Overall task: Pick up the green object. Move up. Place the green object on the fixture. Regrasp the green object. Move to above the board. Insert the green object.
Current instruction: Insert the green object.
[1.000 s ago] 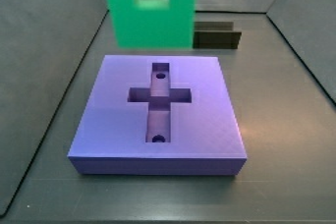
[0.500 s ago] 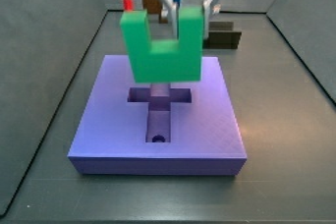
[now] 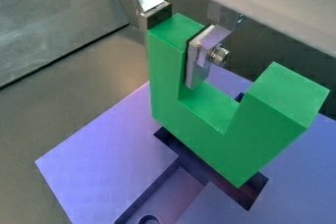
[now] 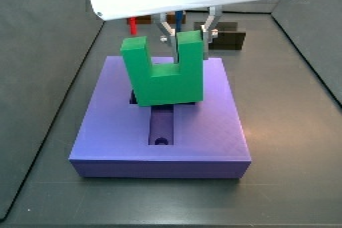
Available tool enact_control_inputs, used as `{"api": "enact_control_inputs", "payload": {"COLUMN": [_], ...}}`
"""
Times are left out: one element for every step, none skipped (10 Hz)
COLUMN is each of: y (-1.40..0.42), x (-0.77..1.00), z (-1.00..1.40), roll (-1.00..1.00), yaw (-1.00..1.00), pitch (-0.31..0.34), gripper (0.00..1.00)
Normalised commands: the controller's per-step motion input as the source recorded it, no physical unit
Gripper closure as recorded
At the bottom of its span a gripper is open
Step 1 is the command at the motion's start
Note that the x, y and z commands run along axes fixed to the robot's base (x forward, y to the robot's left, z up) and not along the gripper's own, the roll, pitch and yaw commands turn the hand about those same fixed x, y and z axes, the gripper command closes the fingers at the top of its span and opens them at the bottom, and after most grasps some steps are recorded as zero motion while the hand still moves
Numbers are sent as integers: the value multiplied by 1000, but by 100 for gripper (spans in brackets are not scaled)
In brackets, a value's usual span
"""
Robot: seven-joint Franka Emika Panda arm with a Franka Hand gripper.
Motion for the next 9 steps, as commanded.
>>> {"api": "enact_control_inputs", "payload": {"y": [54, 20, 51, 23, 0, -74, -54, -46, -20], "x": [-46, 0, 11, 0, 6, 0, 0, 54, 54], "z": [-83, -89, -154, -169, -209, -357, -306, -177, -123], "roll": [424, 456, 414, 374, 271, 26, 44, 101, 119], "yaw": [0, -120, -229, -240, -200, 43, 503, 771, 834], "pitch": [-51, 34, 147, 159, 114, 0, -31, -9, -7], "gripper": [100, 100, 100, 100, 100, 100, 100, 100, 100]}}
